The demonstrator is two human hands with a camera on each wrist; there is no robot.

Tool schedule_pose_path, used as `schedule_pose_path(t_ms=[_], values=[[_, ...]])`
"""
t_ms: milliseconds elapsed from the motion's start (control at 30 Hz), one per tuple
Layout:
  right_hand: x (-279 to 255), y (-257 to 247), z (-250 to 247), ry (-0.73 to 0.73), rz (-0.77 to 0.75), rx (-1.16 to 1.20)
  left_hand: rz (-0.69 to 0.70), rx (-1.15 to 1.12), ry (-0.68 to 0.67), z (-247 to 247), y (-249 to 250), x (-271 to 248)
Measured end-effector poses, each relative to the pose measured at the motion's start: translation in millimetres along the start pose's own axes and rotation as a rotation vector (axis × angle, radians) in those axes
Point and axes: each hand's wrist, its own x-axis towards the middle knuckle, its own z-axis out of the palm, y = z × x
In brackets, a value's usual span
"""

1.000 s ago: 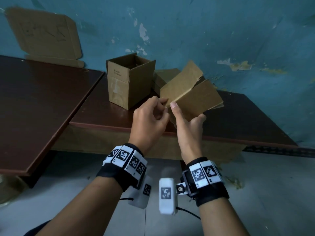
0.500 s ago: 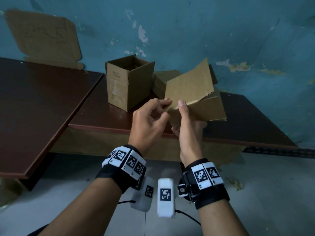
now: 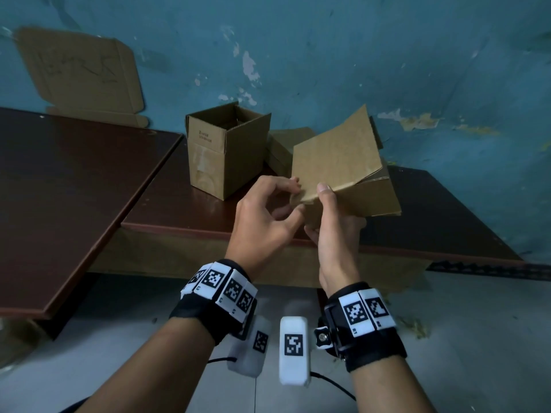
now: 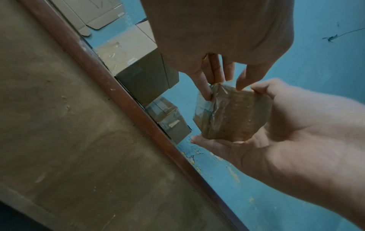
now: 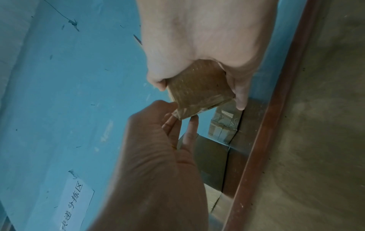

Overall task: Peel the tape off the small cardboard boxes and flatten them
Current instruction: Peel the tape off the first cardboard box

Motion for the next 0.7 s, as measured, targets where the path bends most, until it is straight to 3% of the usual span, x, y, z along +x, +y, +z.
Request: schedule_pose_path(t_ms=[300,700], values=[[-0.5,0.0,-0.3,0.001,0.0,-0.047,0.043,0.088,0.088,5.9,-2.5,2.6],[-1.5,-2.5,2.4,-0.056,0.053,0.119,-0.291,-0.244,0.171,3.0,-1.8,7.0]])
